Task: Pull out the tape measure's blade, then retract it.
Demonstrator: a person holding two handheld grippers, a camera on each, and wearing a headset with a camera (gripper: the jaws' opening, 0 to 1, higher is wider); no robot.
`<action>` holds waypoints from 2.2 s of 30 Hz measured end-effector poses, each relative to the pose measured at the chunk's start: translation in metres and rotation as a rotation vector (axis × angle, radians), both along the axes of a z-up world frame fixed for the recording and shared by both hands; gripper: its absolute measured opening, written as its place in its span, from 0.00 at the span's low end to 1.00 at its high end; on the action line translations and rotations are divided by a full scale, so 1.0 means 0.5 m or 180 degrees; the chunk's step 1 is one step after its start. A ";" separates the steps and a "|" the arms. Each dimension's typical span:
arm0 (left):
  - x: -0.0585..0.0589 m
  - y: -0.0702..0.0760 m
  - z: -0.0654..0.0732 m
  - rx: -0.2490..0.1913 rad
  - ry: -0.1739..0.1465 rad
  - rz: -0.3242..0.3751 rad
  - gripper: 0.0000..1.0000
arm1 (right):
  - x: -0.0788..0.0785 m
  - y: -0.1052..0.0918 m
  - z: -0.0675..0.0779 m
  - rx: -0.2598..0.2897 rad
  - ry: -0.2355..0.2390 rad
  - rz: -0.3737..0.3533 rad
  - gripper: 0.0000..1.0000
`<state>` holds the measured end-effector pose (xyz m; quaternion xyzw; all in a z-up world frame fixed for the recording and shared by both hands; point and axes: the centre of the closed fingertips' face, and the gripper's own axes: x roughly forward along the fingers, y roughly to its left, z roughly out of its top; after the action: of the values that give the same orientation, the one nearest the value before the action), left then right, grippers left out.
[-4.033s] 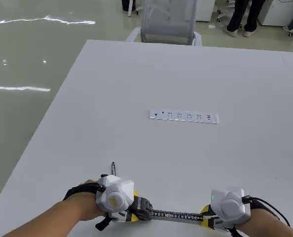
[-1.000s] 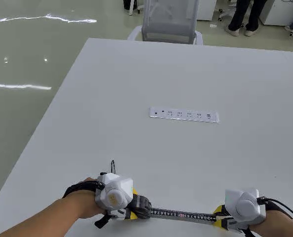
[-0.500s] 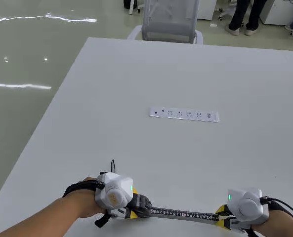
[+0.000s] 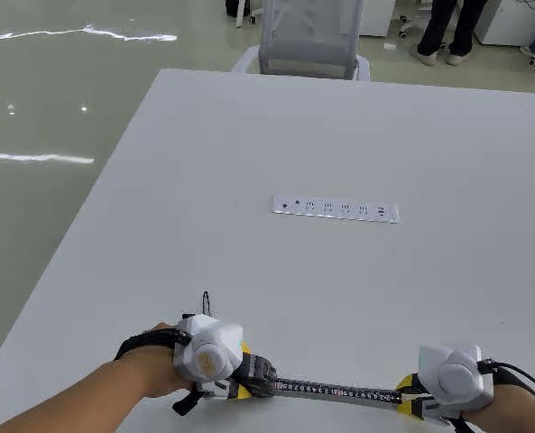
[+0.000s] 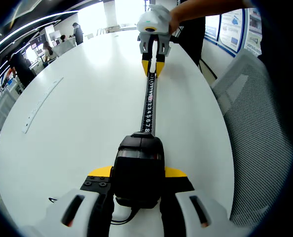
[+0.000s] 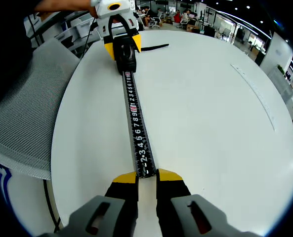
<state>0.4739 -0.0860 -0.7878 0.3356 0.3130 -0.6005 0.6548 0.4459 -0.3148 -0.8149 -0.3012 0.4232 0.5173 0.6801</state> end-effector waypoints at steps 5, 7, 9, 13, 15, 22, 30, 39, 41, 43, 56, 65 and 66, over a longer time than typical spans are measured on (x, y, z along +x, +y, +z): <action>0.000 0.000 0.000 0.0009 0.0000 -0.0002 0.31 | 0.000 -0.010 -0.001 -0.0016 -0.0002 -0.0008 0.11; 0.000 0.000 0.000 0.0012 0.0000 -0.0001 0.31 | -0.001 -0.012 -0.002 -0.0016 -0.0004 -0.0012 0.11; 0.000 0.000 0.000 0.0017 -0.0001 -0.0003 0.31 | -0.001 -0.013 -0.001 -0.0018 -0.0006 -0.0014 0.11; 0.000 0.000 -0.001 0.0021 0.0001 -0.0003 0.31 | -0.001 -0.015 -0.001 -0.0022 -0.0006 -0.0015 0.11; 0.000 0.000 -0.001 0.0021 0.0002 -0.0002 0.31 | -0.002 -0.015 0.001 -0.0023 -0.0006 -0.0013 0.11; 0.000 0.000 -0.001 0.0020 0.0004 0.0001 0.31 | -0.003 -0.023 0.000 -0.0023 -0.0004 -0.0028 0.11; 0.000 0.000 -0.002 0.0020 0.0007 0.0003 0.31 | -0.005 -0.031 0.000 -0.0031 0.0010 -0.0039 0.11; -0.001 0.000 -0.002 0.0017 0.0002 -0.0003 0.31 | -0.005 -0.042 -0.001 -0.0041 0.0004 -0.0053 0.11; -0.001 0.000 -0.002 0.0017 0.0001 0.0000 0.31 | -0.005 -0.043 -0.001 -0.0042 0.0004 -0.0053 0.11; -0.002 -0.001 -0.001 0.0017 0.0001 0.0001 0.31 | -0.005 -0.044 0.000 -0.0054 -0.0005 -0.0036 0.11; 0.000 0.000 0.000 0.0010 0.0007 0.0002 0.31 | -0.005 -0.057 -0.001 -0.0084 -0.0002 -0.0043 0.11; 0.001 0.000 -0.001 0.0017 0.0001 0.0017 0.31 | -0.006 -0.056 0.000 -0.0052 -0.0049 -0.0051 0.12; 0.000 0.000 -0.001 0.0022 -0.0002 0.0013 0.31 | -0.006 -0.056 0.000 -0.0043 -0.0057 -0.0052 0.12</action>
<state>0.4738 -0.0862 -0.7882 0.3374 0.3155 -0.5980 0.6550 0.4429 -0.3428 -0.8149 -0.3070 0.4231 0.5061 0.6860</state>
